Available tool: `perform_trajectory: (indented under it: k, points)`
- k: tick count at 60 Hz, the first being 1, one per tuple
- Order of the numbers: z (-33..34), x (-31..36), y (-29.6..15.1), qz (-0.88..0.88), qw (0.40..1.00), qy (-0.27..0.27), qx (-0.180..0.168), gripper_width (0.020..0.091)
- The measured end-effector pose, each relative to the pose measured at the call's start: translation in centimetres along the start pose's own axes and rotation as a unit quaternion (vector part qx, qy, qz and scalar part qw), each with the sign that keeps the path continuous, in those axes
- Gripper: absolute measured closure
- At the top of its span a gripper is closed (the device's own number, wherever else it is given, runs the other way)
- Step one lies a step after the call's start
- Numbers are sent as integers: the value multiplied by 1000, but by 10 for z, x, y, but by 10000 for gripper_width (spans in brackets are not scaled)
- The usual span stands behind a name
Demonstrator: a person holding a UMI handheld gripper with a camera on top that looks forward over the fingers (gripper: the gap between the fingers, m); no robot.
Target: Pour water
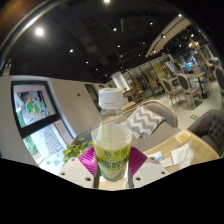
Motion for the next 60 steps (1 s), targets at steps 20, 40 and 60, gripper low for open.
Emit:
perform_trajectory:
  k: [20, 40, 60]
  points:
    - [14, -150, 93, 233, 962, 118, 78, 719]
    - [4, -208, 178, 214, 960, 134, 124, 715]
    - [10, -208, 190, 163, 966, 146, 141, 378]
Point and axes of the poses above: the point between the fingertips, and its own axes, seen from behind it with the camera up: x to the left, y down, z backward, against the way the camera looks, the point moved 1 cm from there along z, backward, against the way the camera looks, and after that the axes turned 1 degree about z, right-handed, at the moved point
